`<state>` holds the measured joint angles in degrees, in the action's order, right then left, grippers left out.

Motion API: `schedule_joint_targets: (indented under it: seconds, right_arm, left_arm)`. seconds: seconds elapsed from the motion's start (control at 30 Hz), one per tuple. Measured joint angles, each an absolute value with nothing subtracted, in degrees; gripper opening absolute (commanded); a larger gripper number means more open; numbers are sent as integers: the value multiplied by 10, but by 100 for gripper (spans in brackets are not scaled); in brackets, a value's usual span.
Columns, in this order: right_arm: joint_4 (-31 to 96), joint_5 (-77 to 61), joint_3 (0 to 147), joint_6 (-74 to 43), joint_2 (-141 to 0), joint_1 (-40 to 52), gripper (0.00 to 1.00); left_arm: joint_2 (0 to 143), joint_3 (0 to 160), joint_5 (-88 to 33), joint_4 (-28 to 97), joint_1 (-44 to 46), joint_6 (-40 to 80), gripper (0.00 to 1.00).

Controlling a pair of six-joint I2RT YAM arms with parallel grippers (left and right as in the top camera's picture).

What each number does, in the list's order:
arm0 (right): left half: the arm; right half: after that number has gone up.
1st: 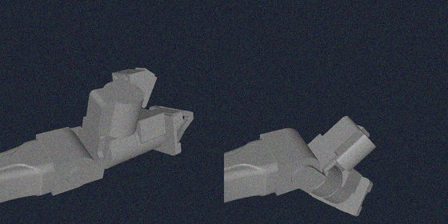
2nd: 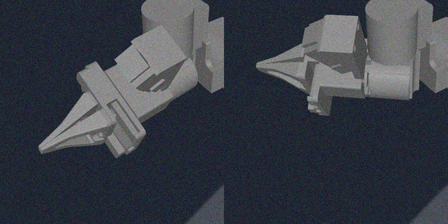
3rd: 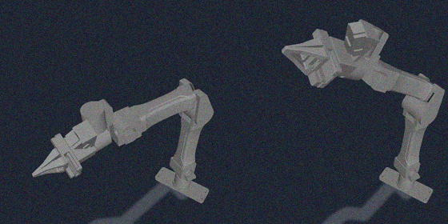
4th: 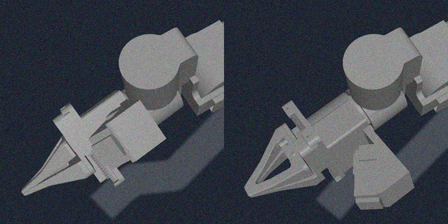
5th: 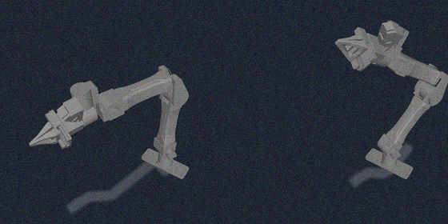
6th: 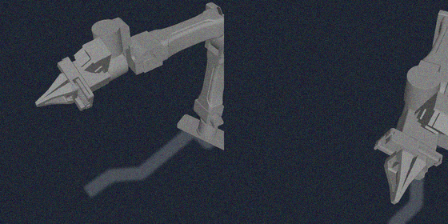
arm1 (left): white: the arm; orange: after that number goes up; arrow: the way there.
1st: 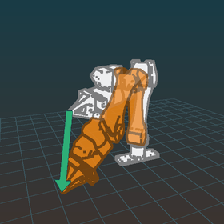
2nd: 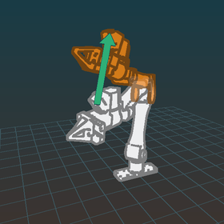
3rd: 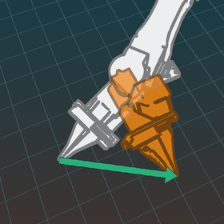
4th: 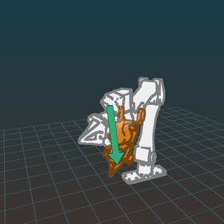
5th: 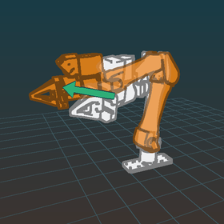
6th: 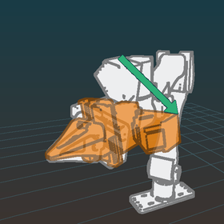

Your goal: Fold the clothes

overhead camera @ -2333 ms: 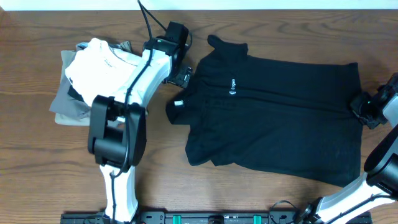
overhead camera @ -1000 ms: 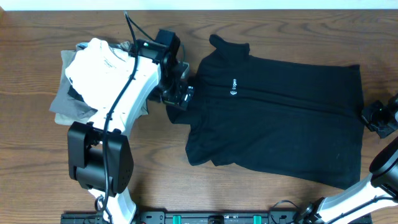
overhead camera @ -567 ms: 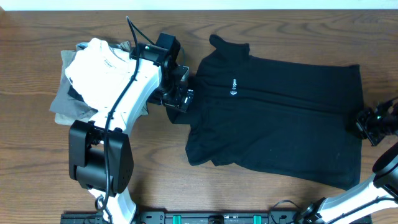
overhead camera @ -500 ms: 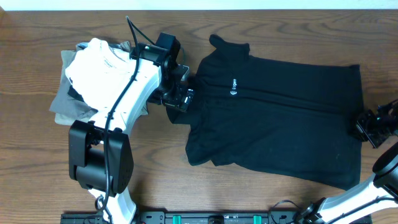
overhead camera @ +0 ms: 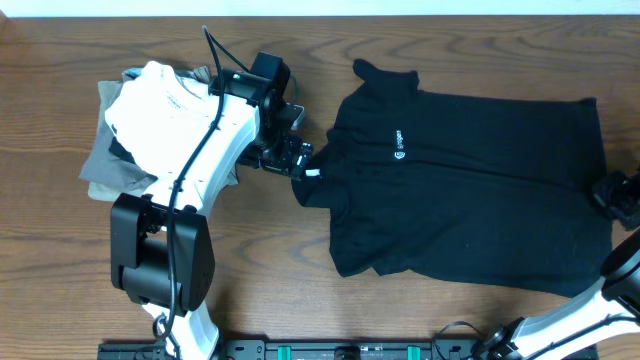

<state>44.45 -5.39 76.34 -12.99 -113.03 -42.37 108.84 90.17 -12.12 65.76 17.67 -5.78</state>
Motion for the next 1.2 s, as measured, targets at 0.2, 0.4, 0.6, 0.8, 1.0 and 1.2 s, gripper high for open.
schedule_joint_targets:
  seconds: [0.2, 0.4, 0.6, 0.8, 1.0, 1.2]
  right_arm:
    - [561, -186, 867, -67, -1105, -425, 15]
    - [614, -263, 880, -39, -997, -425, 26]
    - [668, -287, 884, -34, -899, -421, 29]
    - [722, -291, 885, -34, -875, -401, 28]
    - [761, -281, 885, -34, -876, -379, 31]
    - [760, -256, 878, -33, -876, -328, 34]
  left_arm:
    - [1088, 901, -145, 683, 177, -54, 79]
    - [1088, 900, -173, 722, 177, -51, 78]
    - [1087, 918, -182, 802, 177, -42, 57]
    - [998, 944, -179, 796, 177, -31, 66]
    - [841, 943, -157, 782, 178, 17, 78]
    - [810, 809, -218, 671, 229, 58, 80]
